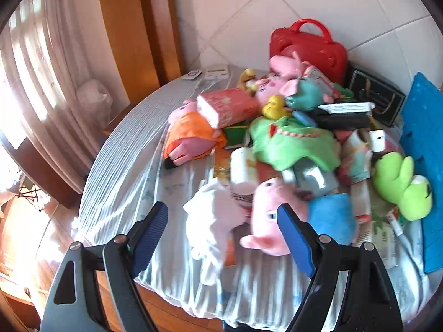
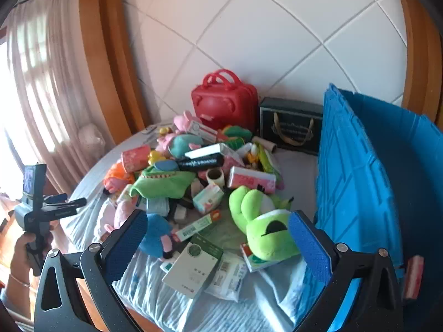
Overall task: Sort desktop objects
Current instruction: 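Move both tools back from the crate to the pile, then grasp the white glove with the left tool while the right tool grasps the white sachet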
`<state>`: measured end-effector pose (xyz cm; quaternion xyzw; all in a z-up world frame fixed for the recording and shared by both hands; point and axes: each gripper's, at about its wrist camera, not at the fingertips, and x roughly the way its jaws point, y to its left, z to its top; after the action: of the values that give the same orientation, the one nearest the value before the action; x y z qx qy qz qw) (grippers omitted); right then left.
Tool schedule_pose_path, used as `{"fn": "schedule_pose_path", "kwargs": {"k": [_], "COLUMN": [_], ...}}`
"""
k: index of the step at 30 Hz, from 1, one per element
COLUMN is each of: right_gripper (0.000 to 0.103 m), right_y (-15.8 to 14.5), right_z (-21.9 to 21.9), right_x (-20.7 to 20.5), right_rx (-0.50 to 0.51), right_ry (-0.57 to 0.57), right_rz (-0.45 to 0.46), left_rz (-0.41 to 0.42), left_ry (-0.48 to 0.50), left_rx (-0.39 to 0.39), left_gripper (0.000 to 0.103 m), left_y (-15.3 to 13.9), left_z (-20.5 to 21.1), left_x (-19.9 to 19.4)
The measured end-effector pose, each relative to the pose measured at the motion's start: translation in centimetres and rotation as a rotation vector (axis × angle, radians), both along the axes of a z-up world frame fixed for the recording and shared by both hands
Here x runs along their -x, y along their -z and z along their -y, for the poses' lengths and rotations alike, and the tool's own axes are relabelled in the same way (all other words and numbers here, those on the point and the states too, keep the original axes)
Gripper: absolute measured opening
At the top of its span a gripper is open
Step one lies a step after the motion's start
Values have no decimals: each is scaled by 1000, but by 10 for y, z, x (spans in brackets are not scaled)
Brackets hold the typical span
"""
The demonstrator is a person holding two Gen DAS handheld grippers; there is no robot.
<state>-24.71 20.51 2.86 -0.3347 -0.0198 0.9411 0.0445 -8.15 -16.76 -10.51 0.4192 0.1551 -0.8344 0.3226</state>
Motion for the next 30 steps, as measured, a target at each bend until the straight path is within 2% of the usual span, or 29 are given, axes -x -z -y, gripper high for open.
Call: {"fn": "schedule_pose_path", "kwargs": {"k": [3,6,11,15,16,17,18,19,20,21,22,27,29,30], "right_gripper": [103,103,103,103,103,103,103,103,103,103,103,103,103,102], "right_y": [33,68,123,159,166,173,180,188,194,201,207,230,239,243], "right_z": [2,0,-25,-43,-46,-49,-52,-54,-56,-58,-58,-59,-59,-58], "right_x": [18,32,42,42,41,40,40,40,40,40,41,45,48,49], "right_rx": [-2,2,42,23,33,44,56,70,81,90,96,112,124,118], "right_ry": [73,146,303,413,427,438,446,454,463,469,472,463,532,529], "right_rz": [74,157,281,375,391,406,424,443,458,472,484,533,560,571], "left_rz": [58,81,102,137,147,117,92,86,88,84,80,82,62,56], "left_ry": [0,34,93,128,139,160,175,173,165,163,156,92,79,71], "left_rx": [-74,-136,-195,-192,-208,-244,-288,-303,-283,-262,-249,-154,-129,-119], "left_gripper": [81,81,81,81,71,65,47,37,30,16,7,6,6,6], "left_y": [42,74,111,134,141,142,142,139,134,127,122,95,82,76], "left_z": [39,52,58,59,59,61,62,63,63,64,66,76,76,76], "left_x": [-10,-9,12,27,29,29,29,29,29,29,27,14,8,5]}}
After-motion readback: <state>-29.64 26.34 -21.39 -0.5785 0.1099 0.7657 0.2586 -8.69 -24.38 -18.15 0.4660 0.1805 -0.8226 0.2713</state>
